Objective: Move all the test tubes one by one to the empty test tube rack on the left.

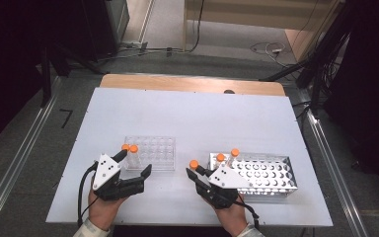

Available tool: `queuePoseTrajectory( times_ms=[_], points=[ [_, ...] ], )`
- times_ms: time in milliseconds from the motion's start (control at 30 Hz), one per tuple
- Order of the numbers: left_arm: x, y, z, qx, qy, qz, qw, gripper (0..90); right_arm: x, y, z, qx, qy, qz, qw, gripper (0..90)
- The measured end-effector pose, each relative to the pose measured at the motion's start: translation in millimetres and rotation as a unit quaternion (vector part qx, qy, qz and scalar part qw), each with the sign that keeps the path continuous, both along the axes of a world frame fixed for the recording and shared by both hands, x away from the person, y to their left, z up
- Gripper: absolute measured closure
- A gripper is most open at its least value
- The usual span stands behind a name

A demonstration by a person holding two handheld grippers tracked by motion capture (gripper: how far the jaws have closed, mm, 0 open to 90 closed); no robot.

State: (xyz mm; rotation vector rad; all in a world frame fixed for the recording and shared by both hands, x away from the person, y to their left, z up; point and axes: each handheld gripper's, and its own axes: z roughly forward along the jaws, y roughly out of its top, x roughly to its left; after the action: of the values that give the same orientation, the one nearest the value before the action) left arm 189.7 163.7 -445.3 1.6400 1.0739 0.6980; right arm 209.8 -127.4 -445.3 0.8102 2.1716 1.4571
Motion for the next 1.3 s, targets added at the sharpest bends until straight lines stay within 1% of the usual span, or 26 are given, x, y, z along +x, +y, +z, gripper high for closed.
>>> queuePoseTrajectory(
  times_ms=[200,400,533,700,800,833,933,1033,1067,1133,1233,1300],
  points=[
    [-3.1,-1.2,2.4,-0.005,-0.006,-0.009,0.9999,12.7,-2.6,11.1,-3.6,-0.007,0.002,0.014,0.9999,72.2],
    [-4.6,-3.0,4.9,-0.011,-0.009,-0.012,0.9998,12.9,-2.3,18.4,-6.9,-0.010,0.009,0.023,0.9997,72.2],
    [-6.3,-4.2,6.1,-0.014,-0.010,-0.016,0.9997,13.7,-1.7,25.4,-10.2,-0.017,0.011,0.033,0.9993,72.2],
    [-10.5,-8.5,8.6,-0.017,-0.010,-0.035,0.9992,15.8,-1.6,33.2,-11.5,-0.018,0.013,0.043,0.9988,72.2],
    [-13.7,-12.4,11.6,-0.019,-0.013,-0.049,0.9985,17.3,-2.5,38.6,-12.0,-0.018,0.015,0.049,0.9985,72.2],
    [-14.7,-13.9,12.5,-0.023,-0.014,-0.056,0.9981,17.8,-3.1,40.4,-12.3,-0.020,0.013,0.051,0.9984,72.2],
    [-17.6,-19.0,15.5,-0.030,-0.013,-0.073,0.9968,21.3,-3.3,44.4,-13.5,-0.024,0.012,0.055,0.9981,72.2],
    [-18.9,-23.8,15.8,-0.025,-0.014,-0.077,0.9966,22.3,-3.3,48.3,-13.9,-0.027,0.009,0.057,0.9980,72.2],
    [-18.6,-24.8,15.7,-0.026,-0.012,-0.080,0.9964,23.6,-3.0,49.5,-13.9,-0.028,0.004,0.058,0.9979,72.2],
    [-17.7,-26.4,15.5,-0.032,-0.004,-0.086,0.9958,26.0,-3.7,52.1,-13.3,-0.028,0.003,0.059,0.9978,72.2],
    [-16.8,-28.9,15.1,-0.032,-0.003,-0.093,0.9952,31.4,-5.4,56.6,-12.1,-0.031,-0.004,0.065,0.9974,72.2],
    [-15.9,-30.8,14.4,-0.035,0.000,-0.106,0.9938,37.0,-5.4,58.4,-12.1,-0.030,-0.003,0.068,0.9972,72.2]
  ],
)
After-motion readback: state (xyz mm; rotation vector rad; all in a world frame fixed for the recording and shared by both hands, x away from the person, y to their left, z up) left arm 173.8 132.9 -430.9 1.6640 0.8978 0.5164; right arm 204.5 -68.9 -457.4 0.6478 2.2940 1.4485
